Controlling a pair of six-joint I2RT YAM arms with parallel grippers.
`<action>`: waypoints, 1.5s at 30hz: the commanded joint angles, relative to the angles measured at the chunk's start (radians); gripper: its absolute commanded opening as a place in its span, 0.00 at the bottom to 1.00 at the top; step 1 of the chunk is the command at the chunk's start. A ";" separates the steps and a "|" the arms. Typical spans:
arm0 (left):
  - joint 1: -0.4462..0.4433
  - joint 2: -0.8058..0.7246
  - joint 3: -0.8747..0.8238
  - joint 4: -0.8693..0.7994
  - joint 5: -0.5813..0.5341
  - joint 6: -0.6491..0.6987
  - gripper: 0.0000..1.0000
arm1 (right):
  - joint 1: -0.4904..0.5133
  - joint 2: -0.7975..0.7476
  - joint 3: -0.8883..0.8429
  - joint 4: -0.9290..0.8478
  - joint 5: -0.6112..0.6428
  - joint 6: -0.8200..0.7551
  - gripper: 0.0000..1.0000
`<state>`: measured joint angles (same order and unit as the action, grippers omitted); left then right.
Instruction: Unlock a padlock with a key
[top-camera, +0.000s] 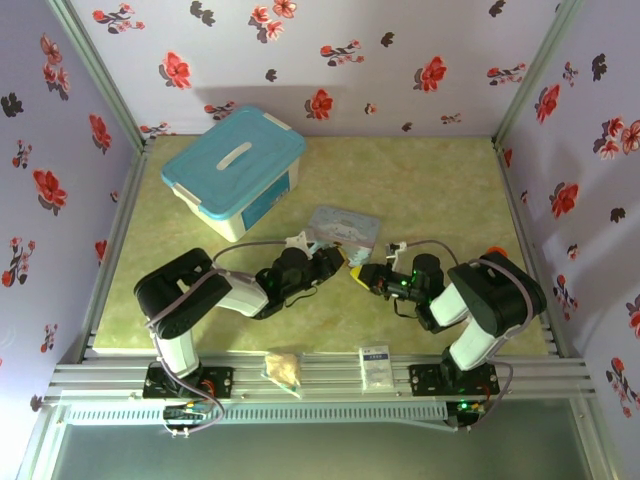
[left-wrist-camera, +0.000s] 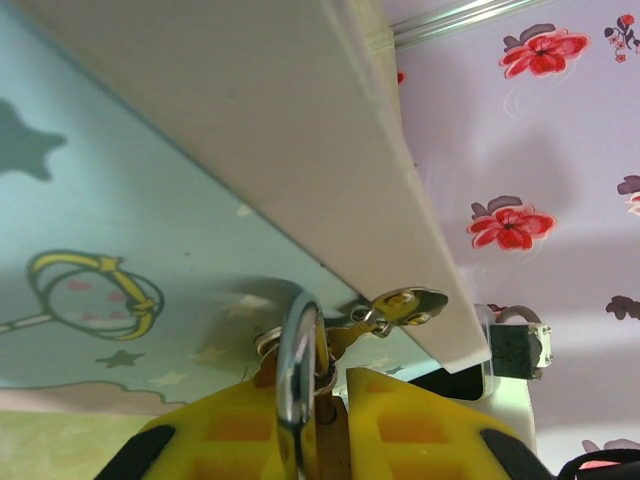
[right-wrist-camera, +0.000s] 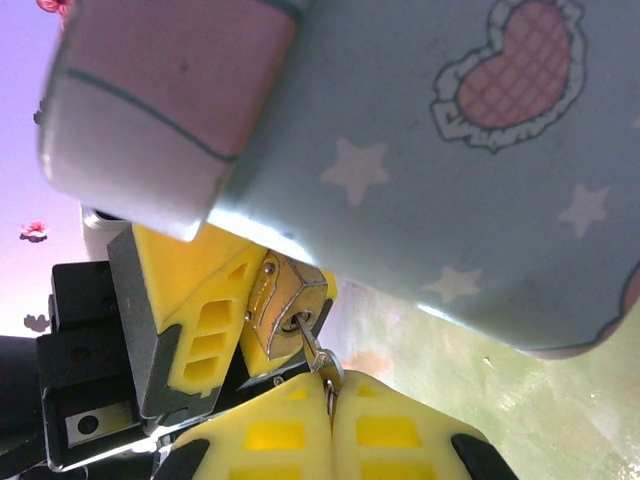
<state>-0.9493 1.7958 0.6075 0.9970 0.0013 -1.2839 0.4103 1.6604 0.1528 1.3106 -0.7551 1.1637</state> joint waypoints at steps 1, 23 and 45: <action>-0.048 0.001 0.042 0.005 0.062 0.016 0.00 | 0.002 0.021 0.055 0.074 0.046 0.005 0.00; -0.098 0.073 0.047 0.097 0.066 -0.040 0.00 | 0.078 -0.061 0.134 0.075 0.169 0.194 0.00; -0.078 0.092 0.004 0.106 0.039 -0.031 0.05 | 0.144 0.069 0.080 0.073 0.251 0.150 0.20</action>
<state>-0.9688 1.8805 0.6189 1.0275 -0.1051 -1.3262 0.5385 1.7161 0.2043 1.2625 -0.5087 1.3453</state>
